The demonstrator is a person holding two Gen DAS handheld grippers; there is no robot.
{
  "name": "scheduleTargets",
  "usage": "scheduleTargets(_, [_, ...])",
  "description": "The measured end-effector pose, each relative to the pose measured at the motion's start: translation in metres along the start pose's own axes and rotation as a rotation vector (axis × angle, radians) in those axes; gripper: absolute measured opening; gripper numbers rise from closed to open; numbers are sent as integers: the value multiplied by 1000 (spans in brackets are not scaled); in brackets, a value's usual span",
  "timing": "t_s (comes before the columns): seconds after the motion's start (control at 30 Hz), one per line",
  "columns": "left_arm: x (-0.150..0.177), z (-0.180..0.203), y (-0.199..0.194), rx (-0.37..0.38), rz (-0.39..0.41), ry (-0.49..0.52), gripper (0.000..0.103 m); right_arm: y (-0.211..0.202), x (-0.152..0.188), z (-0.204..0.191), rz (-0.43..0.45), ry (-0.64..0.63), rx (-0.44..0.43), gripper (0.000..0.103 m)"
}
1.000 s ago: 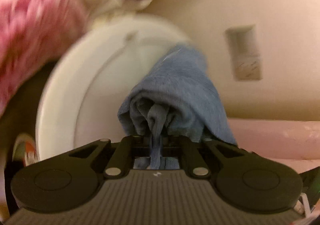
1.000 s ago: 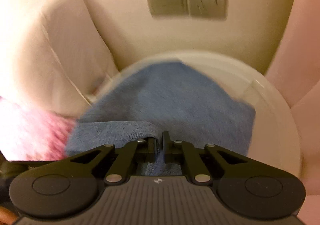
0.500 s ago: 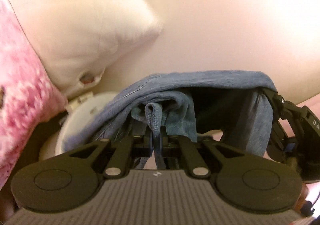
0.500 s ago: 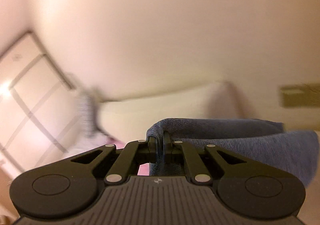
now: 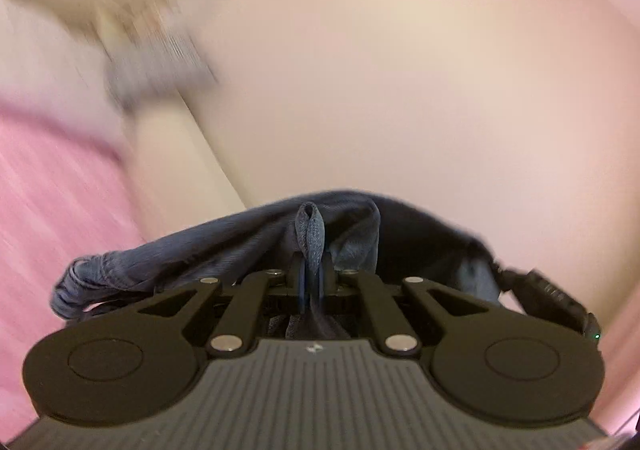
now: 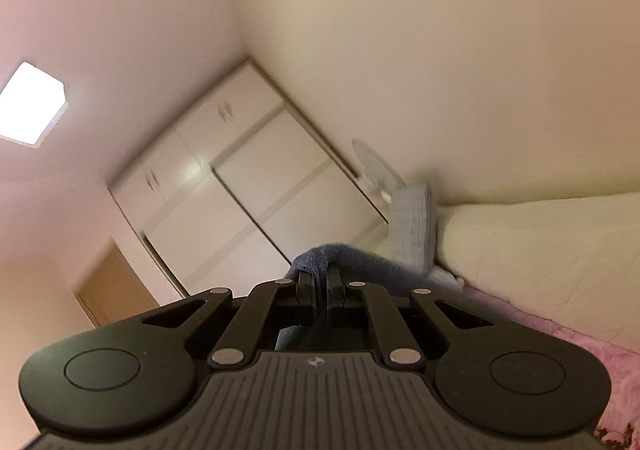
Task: Fold clothes
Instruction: 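Lift the jeans with both grippers and drop them onto the pink bed, then move both open grippers toward the crumpled jeans on the bed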
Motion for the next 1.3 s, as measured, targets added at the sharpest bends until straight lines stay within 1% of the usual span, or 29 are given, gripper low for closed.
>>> scheduleTargets(0.03, [-17, -10, -28, -41, 36, 8, 3, 18, 13, -20, -30, -25, 4, 7])
scheduleTargets(0.13, [-55, -42, -102, -174, 109, 17, 3, 69, 71, -60, -131, -21, 87, 5])
scheduleTargets(0.17, [-64, -53, -124, -221, 119, 9, 3, 86, 90, -74, -165, -20, 116, 5])
scheduleTargets(0.23, [-71, -82, -161, -328, 128, -20, 4, 129, 142, -85, -290, 15, 251, 6])
scheduleTargets(0.27, [-71, -99, -176, -391, 135, -39, 4, 151, 172, -88, -393, 17, 286, 7])
scheduleTargets(0.3, [-70, -117, -191, -466, 137, -65, 4, 173, 201, -92, -499, 18, 319, 13])
scheduleTargets(0.33, [-68, -133, -204, -542, 134, -78, 4, 198, 235, -99, -652, -23, 323, 17])
scheduleTargets(0.37, [-64, -147, -216, -618, 128, -80, 4, 213, 265, -105, -763, -54, 314, 17])
scheduleTargets(0.4, [-59, -161, -229, -695, 122, -81, 4, 220, 291, -111, -833, -62, 309, 18])
scheduleTargets(0.43, [-55, -172, -241, -754, 118, -92, 4, 227, 317, -117, -902, -71, 304, 17])
scheduleTargets(0.47, [-50, -180, -253, -799, 118, -111, 4, 228, 332, -123, -940, -87, 301, 19])
scheduleTargets(0.57, [-33, -201, -289, -922, 113, -162, 4, 217, 357, -138, -999, -148, 293, 21])
scheduleTargets(0.6, [-29, -204, -297, -942, 106, -175, 4, 214, 366, -143, -1018, -169, 291, 28])
scheduleTargets(0.67, [-24, -211, -314, -963, 93, -205, 5, 207, 382, -153, -1057, -210, 285, 38])
scheduleTargets(0.77, [-10, -211, -340, -960, 82, -246, 5, 185, 383, -151, -1078, -224, 271, 43])
scheduleTargets(0.8, [-3, -208, -342, -960, 78, -255, 5, 179, 384, -151, -1087, -219, 264, 46])
scheduleTargets(0.87, [7, -206, -342, -960, 73, -268, 9, 170, 392, -156, -1119, -231, 232, 49])
scheduleTargets(0.93, [15, -202, -345, -964, 70, -273, 13, 152, 392, -171, -1146, -253, 190, 53])
scheduleTargets(0.97, [20, -194, -345, -975, 65, -265, 14, 150, 395, -175, -1159, -268, 169, 57])
scheduleTargets(1.03, [29, -185, -342, -1007, 49, -245, 21, 146, 399, -183, -1186, -298, 127, 59])
scheduleTargets(1.13, [36, -164, -338, -1047, 28, -210, 30, 134, 401, -194, -1213, -342, 72, 64])
scheduleTargets(1.2, [42, -150, -336, -1079, 15, -183, 32, 122, 401, -199, -1214, -381, 36, 71])
scheduleTargets(1.3, [52, -131, -333, -1124, -3, -147, 37, 106, 403, -200, -1211, -439, 15, 72])
Point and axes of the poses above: each gripper's, at about its wrist camera, not at the fingertips, and y roughly the way its jaws point, z to its right, x to its underside, the point moved 3 cm from there along y, roughly the way its jaws point, and after that the axes turned 4 degrees about z, right-handed, at the moved point
